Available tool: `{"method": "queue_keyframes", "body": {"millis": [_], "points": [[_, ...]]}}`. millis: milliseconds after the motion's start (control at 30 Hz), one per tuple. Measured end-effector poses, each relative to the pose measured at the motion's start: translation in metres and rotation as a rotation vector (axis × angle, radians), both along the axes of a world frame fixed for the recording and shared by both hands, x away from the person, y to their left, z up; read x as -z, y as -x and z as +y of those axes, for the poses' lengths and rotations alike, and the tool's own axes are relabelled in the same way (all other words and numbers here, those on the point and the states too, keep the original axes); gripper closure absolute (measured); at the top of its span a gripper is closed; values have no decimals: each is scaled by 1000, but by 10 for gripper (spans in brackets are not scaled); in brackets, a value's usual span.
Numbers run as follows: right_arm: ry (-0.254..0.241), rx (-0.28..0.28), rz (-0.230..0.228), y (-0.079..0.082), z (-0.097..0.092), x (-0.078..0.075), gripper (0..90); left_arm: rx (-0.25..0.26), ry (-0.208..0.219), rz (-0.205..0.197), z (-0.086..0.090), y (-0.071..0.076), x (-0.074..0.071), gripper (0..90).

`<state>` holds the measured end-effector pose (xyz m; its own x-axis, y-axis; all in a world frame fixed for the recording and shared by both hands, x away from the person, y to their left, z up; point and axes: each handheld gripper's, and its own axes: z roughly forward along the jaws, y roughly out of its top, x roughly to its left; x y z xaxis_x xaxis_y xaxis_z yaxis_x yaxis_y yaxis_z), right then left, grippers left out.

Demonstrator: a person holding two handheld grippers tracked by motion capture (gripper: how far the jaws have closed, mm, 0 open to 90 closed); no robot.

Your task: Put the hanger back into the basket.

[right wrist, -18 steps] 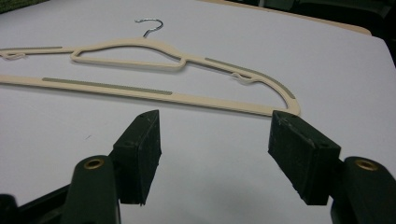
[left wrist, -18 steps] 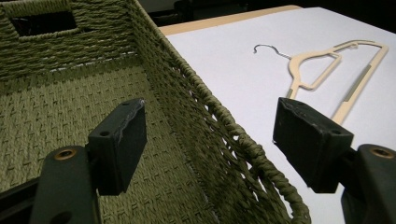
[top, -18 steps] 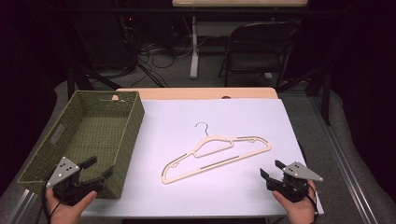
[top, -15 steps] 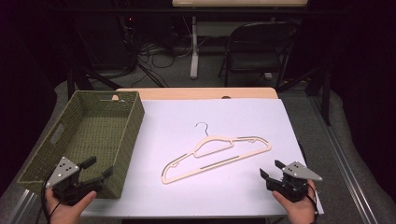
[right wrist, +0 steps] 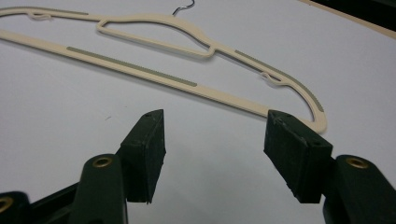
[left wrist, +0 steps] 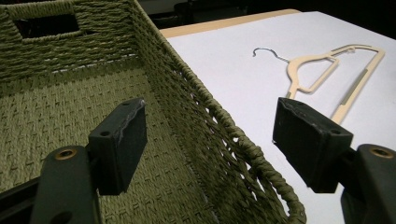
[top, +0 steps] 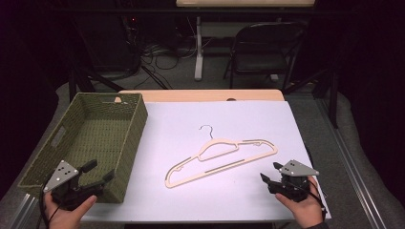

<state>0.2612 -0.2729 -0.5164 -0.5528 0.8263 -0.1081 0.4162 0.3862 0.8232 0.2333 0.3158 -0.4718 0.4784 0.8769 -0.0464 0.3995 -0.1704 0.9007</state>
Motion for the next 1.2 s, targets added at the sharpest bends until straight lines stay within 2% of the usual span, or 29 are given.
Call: {"method": "queue_keyframes", "body": {"millis": [100,167,200,500,633,700,1067,1133,1200], "points": [[25,-12,-1,-2,3,-3,390,0,1,2,-1,0,0,264],[37,-46,32,-7,5,-10,399,4,-1,4,-1,0,0,264],[33,-59,20,-10,7,-11,408,7,-2,2,-1,0,0,264],[115,-148,43,-30,18,-30,418,6,-6,2,-2,1,0,265],[138,-186,83,-44,24,-38,452,8,-7,4,-2,1,0,265],[174,-191,93,-52,29,-41,457,8,-7,4,-2,1,0,265],[201,-204,122,-72,37,-59,465,8,-12,6,-3,1,0,265],[203,-210,123,-80,43,-65,485,10,-14,6,-3,1,0,265],[220,-215,157,-85,47,-71,507,11,-14,6,-3,1,0,265]]}}
